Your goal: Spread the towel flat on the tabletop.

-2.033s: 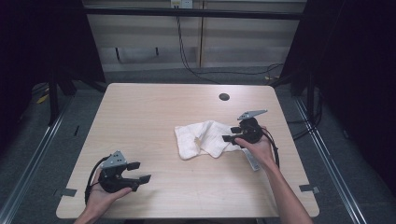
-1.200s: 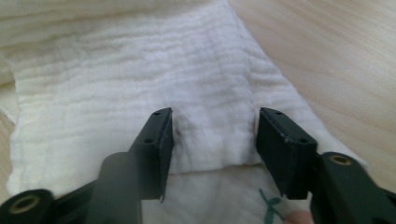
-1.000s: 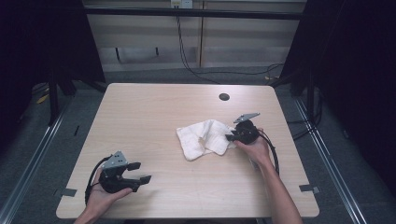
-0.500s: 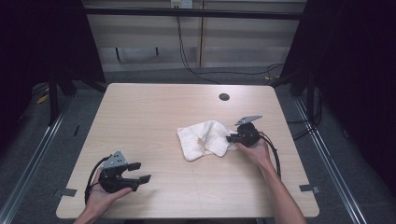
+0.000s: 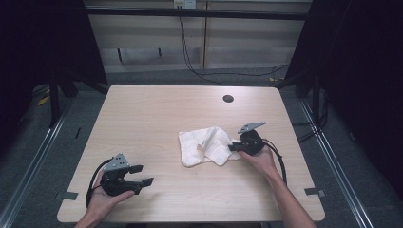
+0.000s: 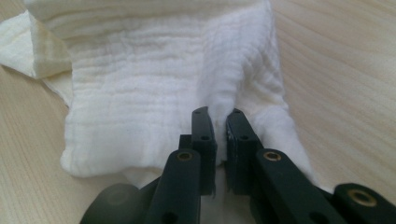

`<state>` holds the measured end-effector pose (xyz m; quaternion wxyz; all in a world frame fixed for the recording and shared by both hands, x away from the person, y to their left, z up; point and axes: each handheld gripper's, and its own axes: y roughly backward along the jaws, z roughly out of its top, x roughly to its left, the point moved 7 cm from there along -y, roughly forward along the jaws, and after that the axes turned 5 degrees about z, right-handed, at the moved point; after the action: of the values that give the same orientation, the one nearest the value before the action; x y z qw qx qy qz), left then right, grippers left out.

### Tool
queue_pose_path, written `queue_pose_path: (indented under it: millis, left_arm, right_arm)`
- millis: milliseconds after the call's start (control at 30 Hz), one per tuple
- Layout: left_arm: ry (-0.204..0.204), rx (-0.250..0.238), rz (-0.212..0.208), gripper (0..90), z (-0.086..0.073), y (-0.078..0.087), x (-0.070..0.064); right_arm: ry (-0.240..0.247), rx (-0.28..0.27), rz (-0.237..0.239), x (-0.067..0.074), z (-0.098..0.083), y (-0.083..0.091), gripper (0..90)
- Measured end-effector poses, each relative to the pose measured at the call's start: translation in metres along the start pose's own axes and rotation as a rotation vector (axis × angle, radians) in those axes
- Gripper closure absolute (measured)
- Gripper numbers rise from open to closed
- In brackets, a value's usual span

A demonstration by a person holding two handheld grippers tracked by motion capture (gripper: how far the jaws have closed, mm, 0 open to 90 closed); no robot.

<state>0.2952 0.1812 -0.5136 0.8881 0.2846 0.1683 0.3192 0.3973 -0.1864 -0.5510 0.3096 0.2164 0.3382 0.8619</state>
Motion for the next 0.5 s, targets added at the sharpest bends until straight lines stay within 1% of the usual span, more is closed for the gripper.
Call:
queue_pose_path:
  millis: [67, 133, 167, 267, 367, 400, 433, 467, 500]
  left_arm:
    - [0.0, -0.003, 0.0, 36.1, 0.0, 0.0, 0.0]
    - [-0.003, -0.011, -0.003, 36.1, 0.001, 0.001, 0.0]
    - [-0.005, -0.013, -0.004, 36.1, 0.001, 0.001, 0.0]
    - [-0.007, -0.014, -0.004, 35.2, 0.001, 0.001, 0.0]
    - [-0.013, -0.008, -0.005, 33.7, 0.0, 0.001, -0.001]
    - [-0.013, -0.008, -0.005, 33.4, 0.0, 0.001, -0.001]
    - [-0.013, -0.009, -0.006, 33.2, 0.0, 0.001, -0.001]
    - [-0.018, -0.009, -0.014, 33.7, 0.0, 0.001, -0.002]
    - [-0.021, -0.013, -0.016, 35.8, 0.0, 0.001, -0.002]
  right_arm:
    - [-0.001, -0.006, 0.001, 0.002, -0.001, 0.0, 84.1]
    - [-0.02, -0.02, 0.016, 0.004, -0.002, 0.0, 84.1]
    - [-0.018, -0.015, 0.008, 0.005, -0.002, 0.001, 84.1]
    - [-0.016, -0.016, 0.016, 0.011, -0.003, 0.001, 84.2]
    - [-0.004, -0.011, 0.024, 0.018, -0.004, 0.001, 84.1]
    - [0.006, -0.01, 0.03, 0.021, -0.004, 0.0, 84.2]
    - [0.02, -0.007, 0.026, 0.023, -0.004, 0.0, 84.2]
    - [0.02, -0.009, 0.037, 0.027, -0.005, -0.001, 84.2]
    - [0.027, -0.002, 0.036, 0.029, -0.005, -0.001, 84.2]
